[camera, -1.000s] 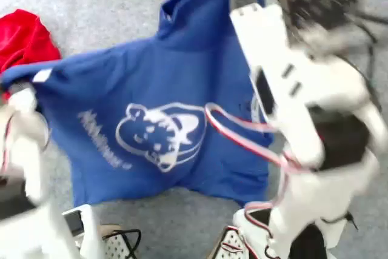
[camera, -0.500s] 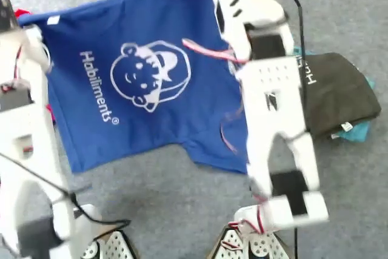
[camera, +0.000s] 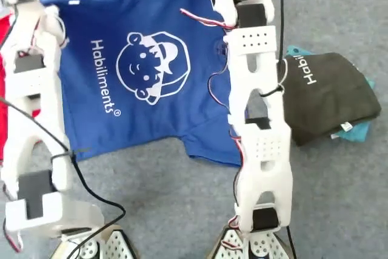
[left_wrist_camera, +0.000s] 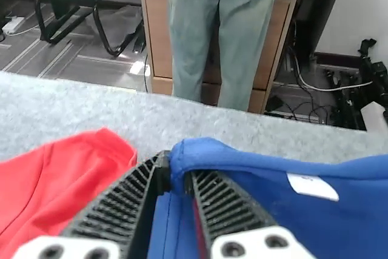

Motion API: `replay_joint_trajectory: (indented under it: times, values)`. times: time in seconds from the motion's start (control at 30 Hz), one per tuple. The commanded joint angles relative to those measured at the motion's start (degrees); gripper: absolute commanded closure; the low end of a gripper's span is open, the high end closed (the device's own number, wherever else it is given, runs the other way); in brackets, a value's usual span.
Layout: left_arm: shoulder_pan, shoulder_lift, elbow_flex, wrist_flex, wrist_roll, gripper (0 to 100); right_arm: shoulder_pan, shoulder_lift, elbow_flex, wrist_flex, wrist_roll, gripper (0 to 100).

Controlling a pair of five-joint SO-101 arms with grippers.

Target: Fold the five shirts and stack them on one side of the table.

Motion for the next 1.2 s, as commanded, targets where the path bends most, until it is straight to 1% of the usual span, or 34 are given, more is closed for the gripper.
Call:
replay_joint_trajectory:
  times: [0.0, 0.1, 0.27, 0.37, 0.53, 0.57, 0.63, 0.7, 0.73, 0.8, 0.97, 1.07, 1.17]
  values:
    - [0.4, 4.2, -12.4, 7.4, 0.5, 97, 1.5, 2.4, -9.4, 4.0, 0.4, 98.4]
    - [0.3, 7.6, -16.7, 15.1, 0.4, 97, 1.8, 3.9, -12.3, 10.0, 0.4, 98.4]
    - [0.3, 9.5, -17.5, 23.5, 0.4, 97, 1.8, 4.2, -16.3, 21.7, 0.4, 98.4]
    - [-0.5, 9.3, -17.5, 30.4, 0.3, 97, 1.8, 4.3, -19.6, 32.5, 1.9, 98.4]
    - [-0.4, 9.2, -17.0, 42.2, -5.6, 97, 1.5, 4.4, -24.0, 56.1, 9.7, 98.4]
    - [-0.3, 9.2, -16.0, 43.1, -6.2, 97, 1.2, 4.4, -24.0, 60.4, 11.2, 98.4]
    - [0.0, 8.9, -13.5, 43.7, -7.1, 97, 0.6, 4.5, -24.0, 65.7, 12.0, 98.4]
    - [1.8, 6.7, -10.0, 46.0, -8.9, 97, 1.2, 4.6, -24.0, 65.9, 11.1, 98.4]
    - [3.3, 4.8, -7.2, 46.5, -9.9, 97, 1.6, 4.4, -24.0, 66.1, 9.7, 98.4]
    - [4.8, 0.1, -0.5, 44.8, -10.4, 97, 1.7, 4.0, -24.0, 66.3, 8.3, 98.4]
    - [4.6, -12.9, 20.6, 35.2, -10.4, 97, 1.7, 0.3, -19.2, 66.5, 8.2, 98.4]
    - [1.9, -17.9, 29.9, 30.9, -10.4, 97, 1.8, -4.6, -9.6, 66.5, 8.4, 98.4]
    - [-0.5, -18.7, 33.8, 29.2, -10.7, 97, 1.5, -9.9, 2.9, 66.3, 8.5, 98.4]
